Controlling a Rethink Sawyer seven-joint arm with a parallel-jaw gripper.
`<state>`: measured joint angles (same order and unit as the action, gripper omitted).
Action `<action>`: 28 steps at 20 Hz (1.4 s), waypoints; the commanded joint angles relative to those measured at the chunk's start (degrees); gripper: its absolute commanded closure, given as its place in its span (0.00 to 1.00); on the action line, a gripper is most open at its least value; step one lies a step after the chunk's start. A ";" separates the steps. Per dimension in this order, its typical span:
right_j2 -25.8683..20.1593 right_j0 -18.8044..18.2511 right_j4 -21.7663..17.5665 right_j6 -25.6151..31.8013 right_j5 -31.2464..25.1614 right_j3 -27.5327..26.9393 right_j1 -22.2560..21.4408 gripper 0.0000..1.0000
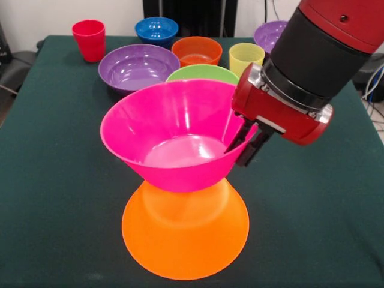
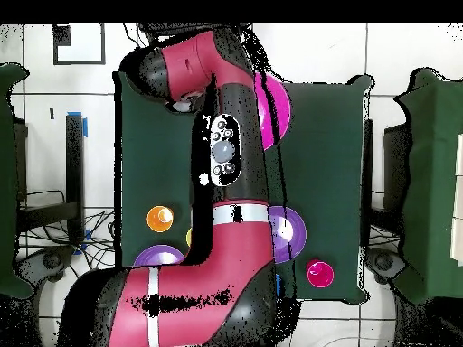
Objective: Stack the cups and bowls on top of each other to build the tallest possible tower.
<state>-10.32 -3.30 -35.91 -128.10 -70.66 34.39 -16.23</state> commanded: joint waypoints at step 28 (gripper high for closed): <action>0.42 3.09 -2.88 5.19 -16.02 -20.31 11.14 1.00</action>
<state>-8.20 -1.80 -36.30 -128.10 -81.77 15.06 -5.19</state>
